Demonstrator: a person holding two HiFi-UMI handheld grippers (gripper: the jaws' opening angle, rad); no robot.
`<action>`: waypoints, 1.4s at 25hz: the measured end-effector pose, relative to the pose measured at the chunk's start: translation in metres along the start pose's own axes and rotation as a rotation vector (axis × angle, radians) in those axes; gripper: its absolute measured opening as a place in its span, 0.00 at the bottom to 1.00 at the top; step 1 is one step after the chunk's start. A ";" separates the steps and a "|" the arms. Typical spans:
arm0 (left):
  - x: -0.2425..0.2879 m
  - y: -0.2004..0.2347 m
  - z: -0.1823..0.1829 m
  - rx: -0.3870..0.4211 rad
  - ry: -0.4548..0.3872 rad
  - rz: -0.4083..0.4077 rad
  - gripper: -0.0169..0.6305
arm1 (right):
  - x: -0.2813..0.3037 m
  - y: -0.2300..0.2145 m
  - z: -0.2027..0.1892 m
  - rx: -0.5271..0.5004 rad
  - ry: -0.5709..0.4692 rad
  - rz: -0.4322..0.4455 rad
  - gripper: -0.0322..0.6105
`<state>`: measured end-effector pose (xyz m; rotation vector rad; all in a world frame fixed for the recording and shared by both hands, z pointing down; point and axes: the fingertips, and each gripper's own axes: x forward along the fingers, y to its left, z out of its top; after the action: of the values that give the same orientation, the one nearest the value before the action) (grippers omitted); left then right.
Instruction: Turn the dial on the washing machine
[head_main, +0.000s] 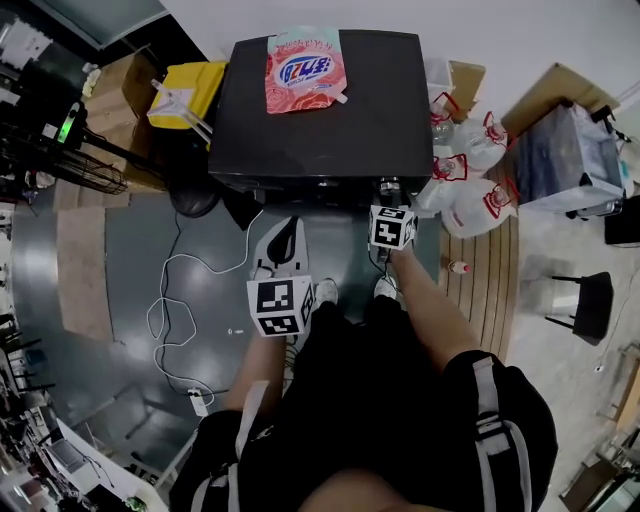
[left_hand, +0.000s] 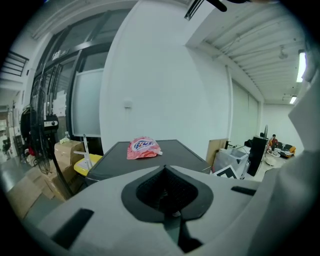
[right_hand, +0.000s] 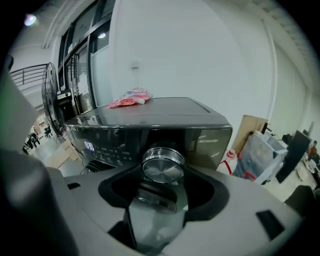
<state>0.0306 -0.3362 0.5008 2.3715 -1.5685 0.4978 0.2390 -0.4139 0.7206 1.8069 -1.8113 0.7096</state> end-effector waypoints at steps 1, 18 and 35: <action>-0.001 0.000 0.000 0.001 -0.001 0.005 0.02 | 0.000 0.000 0.000 -0.003 -0.008 0.001 0.45; 0.000 -0.014 0.002 0.004 -0.012 0.020 0.02 | 0.004 -0.006 -0.006 0.515 0.032 0.312 0.45; -0.008 -0.023 0.000 -0.011 -0.013 0.055 0.02 | 0.004 -0.007 -0.007 0.894 -0.024 0.538 0.45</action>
<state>0.0486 -0.3207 0.4971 2.3341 -1.6421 0.4846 0.2460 -0.4123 0.7285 1.7670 -2.2089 1.9533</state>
